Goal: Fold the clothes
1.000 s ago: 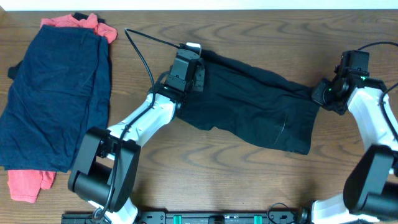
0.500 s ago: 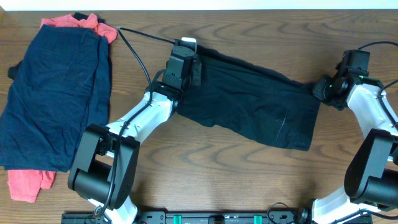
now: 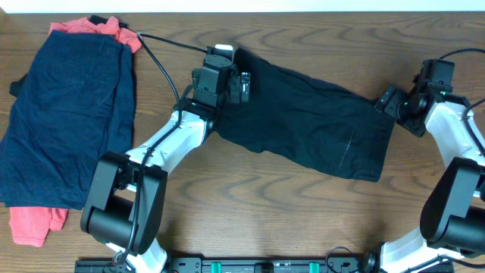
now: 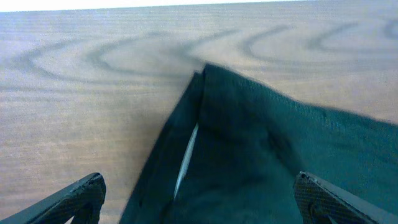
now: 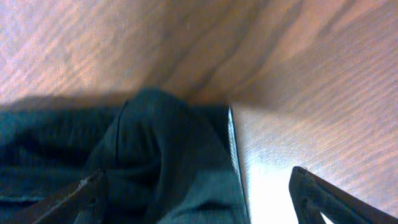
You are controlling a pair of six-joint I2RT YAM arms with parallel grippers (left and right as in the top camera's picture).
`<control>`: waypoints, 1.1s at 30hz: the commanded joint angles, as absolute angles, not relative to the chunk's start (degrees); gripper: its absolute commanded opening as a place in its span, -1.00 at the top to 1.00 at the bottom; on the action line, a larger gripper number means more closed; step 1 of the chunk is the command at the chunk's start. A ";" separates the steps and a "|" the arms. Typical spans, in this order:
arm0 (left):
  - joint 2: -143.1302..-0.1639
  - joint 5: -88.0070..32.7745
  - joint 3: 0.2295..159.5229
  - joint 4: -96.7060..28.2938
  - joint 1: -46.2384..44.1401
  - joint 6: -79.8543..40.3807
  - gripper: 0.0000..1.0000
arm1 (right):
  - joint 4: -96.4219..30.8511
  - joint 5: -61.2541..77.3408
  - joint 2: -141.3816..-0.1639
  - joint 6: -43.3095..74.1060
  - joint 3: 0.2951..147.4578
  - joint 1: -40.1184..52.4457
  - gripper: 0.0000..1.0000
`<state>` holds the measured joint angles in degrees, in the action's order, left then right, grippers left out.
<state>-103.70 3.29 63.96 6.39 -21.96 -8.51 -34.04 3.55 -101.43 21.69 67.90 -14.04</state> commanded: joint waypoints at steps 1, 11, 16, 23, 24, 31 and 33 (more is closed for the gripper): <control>-99.20 0.58 65.32 3.05 -21.87 -7.92 -0.96 | -37.43 6.48 -97.67 21.54 71.90 -14.20 -0.82; -89.34 0.62 66.00 -16.40 -21.47 -5.74 -0.96 | -51.83 7.29 -90.08 18.98 75.35 -6.81 0.81; -87.53 0.64 66.00 -22.92 -20.40 -4.45 -0.96 | -53.12 6.24 -93.10 20.88 70.04 -2.59 0.98; -87.77 0.64 65.93 -26.55 -18.02 -4.45 -0.96 | -53.56 6.22 -98.32 22.72 63.57 -2.26 0.98; -87.79 0.64 65.91 -26.74 -17.74 -4.47 -0.96 | -53.36 6.13 -98.80 22.70 62.87 -2.28 0.98; -87.79 0.67 65.87 -27.62 -17.41 -4.08 -0.96 | -43.88 2.48 -104.90 21.50 58.59 -2.31 0.81; -87.79 0.67 65.87 -27.94 -17.41 -2.02 -0.96 | -40.77 2.35 -108.25 20.86 58.59 -2.35 0.80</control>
<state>-88.31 0.78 64.77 -27.27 -17.65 -4.95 -43.20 4.62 -104.12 21.65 59.42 -2.52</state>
